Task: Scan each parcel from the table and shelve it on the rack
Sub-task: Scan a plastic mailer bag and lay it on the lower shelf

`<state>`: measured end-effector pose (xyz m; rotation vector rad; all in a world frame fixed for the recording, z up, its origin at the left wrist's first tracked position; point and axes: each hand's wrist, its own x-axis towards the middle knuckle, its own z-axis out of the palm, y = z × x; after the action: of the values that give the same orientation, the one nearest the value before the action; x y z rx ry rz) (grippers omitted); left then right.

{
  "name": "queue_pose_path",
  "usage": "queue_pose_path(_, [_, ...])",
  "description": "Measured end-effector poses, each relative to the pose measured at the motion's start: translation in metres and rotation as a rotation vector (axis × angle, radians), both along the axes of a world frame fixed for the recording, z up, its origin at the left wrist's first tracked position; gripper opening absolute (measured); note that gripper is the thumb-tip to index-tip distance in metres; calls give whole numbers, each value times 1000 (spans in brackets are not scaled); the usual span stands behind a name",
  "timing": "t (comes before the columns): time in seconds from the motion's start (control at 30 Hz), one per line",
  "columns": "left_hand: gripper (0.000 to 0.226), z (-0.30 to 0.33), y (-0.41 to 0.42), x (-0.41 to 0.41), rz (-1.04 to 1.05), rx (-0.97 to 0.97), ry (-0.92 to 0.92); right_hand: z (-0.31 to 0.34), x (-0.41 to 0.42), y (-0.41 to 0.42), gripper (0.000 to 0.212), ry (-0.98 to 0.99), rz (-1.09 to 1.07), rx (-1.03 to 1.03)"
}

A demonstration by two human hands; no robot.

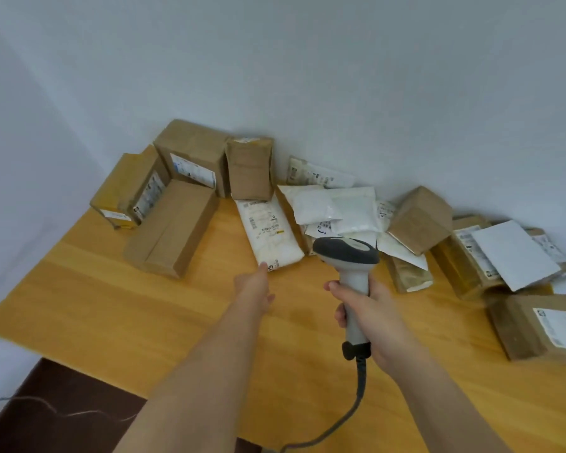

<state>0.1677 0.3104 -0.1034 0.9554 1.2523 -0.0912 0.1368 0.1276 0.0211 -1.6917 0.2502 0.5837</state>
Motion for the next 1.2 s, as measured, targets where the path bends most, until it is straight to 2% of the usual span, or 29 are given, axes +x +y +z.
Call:
queue_pose_path(0.2, [69,-32,7,42,11,-58,5,-25,32,6,21,67,44,-43])
queue_pose_path(0.3, [44,-44,4,45,87,-78,-26,-33,37,1,18,81,72,-62])
queue_pose_path(0.4, [35,-46,-4,30,131,-79,-42,-37,38,-6,19,103,95,-63])
queue_pose_path(0.5, [25,-41,-16,-6,19,-88,24,-38,35,-11,17,110,109,-51])
queue_pose_path(0.63, [24,-38,-34,-63,-289,-54,179,-32,31,-12,12,126,119,-61])
queue_pose_path(0.73, [22,-33,-39,-91,-484,-1,239,-28,30,-10,20,141,95,-32])
queue_pose_path(0.8, [27,-33,-38,-102,-529,76,231,-26,28,-10,25,148,89,-9])
queue_pose_path(0.87, [50,-34,-39,-107,-502,198,217,-26,25,-11,28,153,88,18])
queue_pose_path(0.93, [69,-31,-41,-108,-499,413,216,-28,24,-9,27,163,84,40])
queue_pose_path(0.97, [72,-30,-43,-108,-521,558,203,-29,24,-9,25,172,85,47])
queue_pose_path(1.07, [68,-28,-47,-107,-783,1020,139,-33,24,-6,25,213,91,71])
queue_pose_path(1.1, [67,-30,-48,-106,-908,1093,113,-34,24,-6,26,222,88,77])
queue_pose_path(1.2, [66,-36,-54,-99,-1209,1063,70,-37,24,-7,34,207,90,80])
